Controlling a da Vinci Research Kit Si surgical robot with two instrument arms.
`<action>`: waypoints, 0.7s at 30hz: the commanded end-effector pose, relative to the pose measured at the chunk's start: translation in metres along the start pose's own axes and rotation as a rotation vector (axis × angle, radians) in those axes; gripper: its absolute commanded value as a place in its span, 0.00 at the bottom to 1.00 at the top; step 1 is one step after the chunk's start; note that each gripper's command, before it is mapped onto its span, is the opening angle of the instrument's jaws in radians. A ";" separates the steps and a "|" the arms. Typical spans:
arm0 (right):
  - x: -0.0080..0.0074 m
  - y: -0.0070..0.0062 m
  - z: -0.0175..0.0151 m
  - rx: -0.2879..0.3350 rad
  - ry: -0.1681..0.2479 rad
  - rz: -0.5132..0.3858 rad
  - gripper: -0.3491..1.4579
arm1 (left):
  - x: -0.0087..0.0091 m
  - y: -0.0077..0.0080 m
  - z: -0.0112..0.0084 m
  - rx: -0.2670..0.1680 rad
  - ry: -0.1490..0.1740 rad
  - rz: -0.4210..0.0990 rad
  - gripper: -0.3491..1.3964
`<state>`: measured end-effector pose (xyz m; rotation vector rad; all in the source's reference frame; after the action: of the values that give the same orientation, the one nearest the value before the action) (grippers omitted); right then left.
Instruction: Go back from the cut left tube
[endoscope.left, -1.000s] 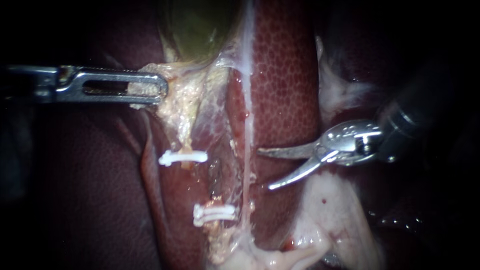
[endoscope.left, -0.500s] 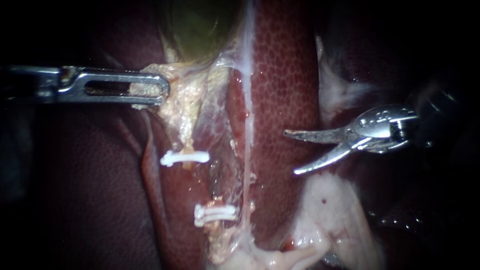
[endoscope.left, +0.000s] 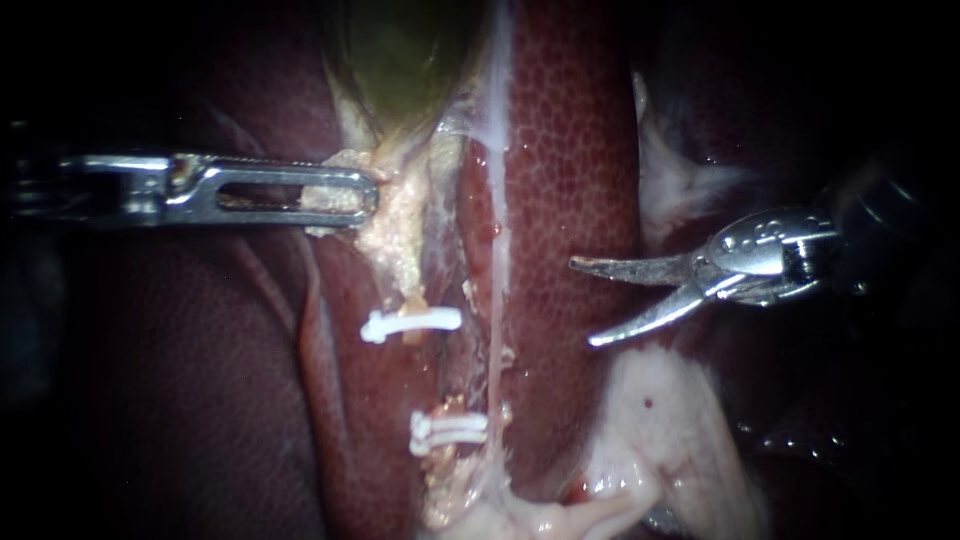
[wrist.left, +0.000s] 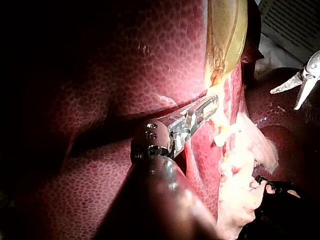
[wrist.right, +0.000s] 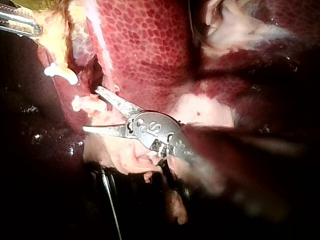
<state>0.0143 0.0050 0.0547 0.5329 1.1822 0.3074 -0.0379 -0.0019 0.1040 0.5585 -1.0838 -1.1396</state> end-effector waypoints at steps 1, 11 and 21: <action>0.0001 0.0000 0.0000 -0.001 -0.001 0.000 0.99 | 0.0002 0.0001 0.0004 -0.001 0.004 0.001 0.00; 0.0003 -0.0004 0.0002 -0.002 0.002 0.001 0.99 | 0.0006 0.0005 0.0024 -0.001 0.013 0.004 0.00; 0.0005 -0.0006 0.0003 -0.004 0.008 0.001 0.99 | 0.0006 0.0004 0.0026 0.001 0.014 0.004 0.00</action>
<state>0.0147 0.0047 0.0540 0.5286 1.1884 0.3136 -0.0399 -0.0020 0.1057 0.5634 -1.0726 -1.1301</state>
